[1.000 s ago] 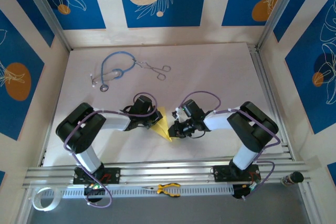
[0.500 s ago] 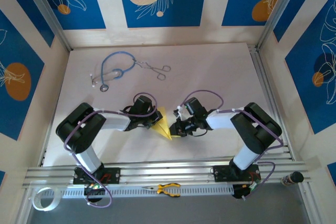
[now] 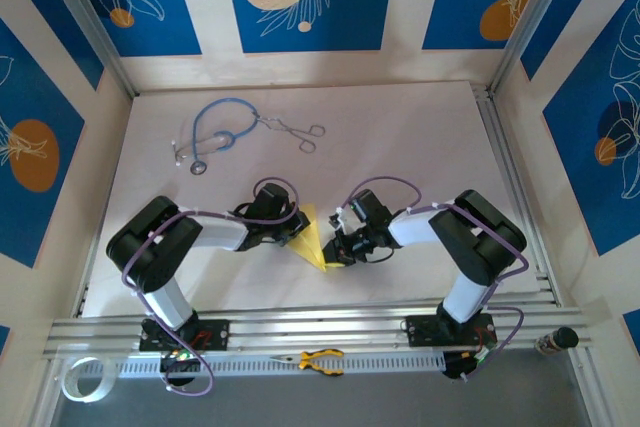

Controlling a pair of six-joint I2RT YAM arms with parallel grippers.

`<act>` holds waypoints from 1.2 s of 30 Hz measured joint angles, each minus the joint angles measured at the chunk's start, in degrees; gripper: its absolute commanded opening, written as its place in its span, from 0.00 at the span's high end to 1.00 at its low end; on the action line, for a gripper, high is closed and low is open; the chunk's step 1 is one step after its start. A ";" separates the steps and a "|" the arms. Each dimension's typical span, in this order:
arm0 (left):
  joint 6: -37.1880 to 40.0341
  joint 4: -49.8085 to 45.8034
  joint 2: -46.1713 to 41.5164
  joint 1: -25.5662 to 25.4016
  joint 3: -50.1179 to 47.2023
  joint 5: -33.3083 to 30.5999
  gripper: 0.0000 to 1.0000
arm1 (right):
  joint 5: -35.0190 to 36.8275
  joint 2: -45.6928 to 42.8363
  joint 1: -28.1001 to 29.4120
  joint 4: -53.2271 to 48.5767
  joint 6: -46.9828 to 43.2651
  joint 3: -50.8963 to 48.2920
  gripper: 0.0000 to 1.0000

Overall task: Fold a paper plane with a square sheet of paper (pick it up from the middle)
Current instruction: Fourth fold the wing at the center of the table.

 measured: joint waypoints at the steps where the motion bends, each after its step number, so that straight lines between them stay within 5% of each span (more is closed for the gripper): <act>1: -0.13 0.15 0.00 0.00 -0.09 0.00 1.00 | -0.22 0.11 -0.02 0.07 -0.09 0.00 0.90; 24: -1.20 2.16 0.00 -0.11 -1.27 0.02 1.00 | 7.04 0.52 4.92 -13.75 -6.32 6.75 0.91; 36: -1.81 3.17 -0.02 -0.11 -1.81 0.00 1.00 | 9.03 -0.57 6.67 -16.02 -6.27 7.63 0.81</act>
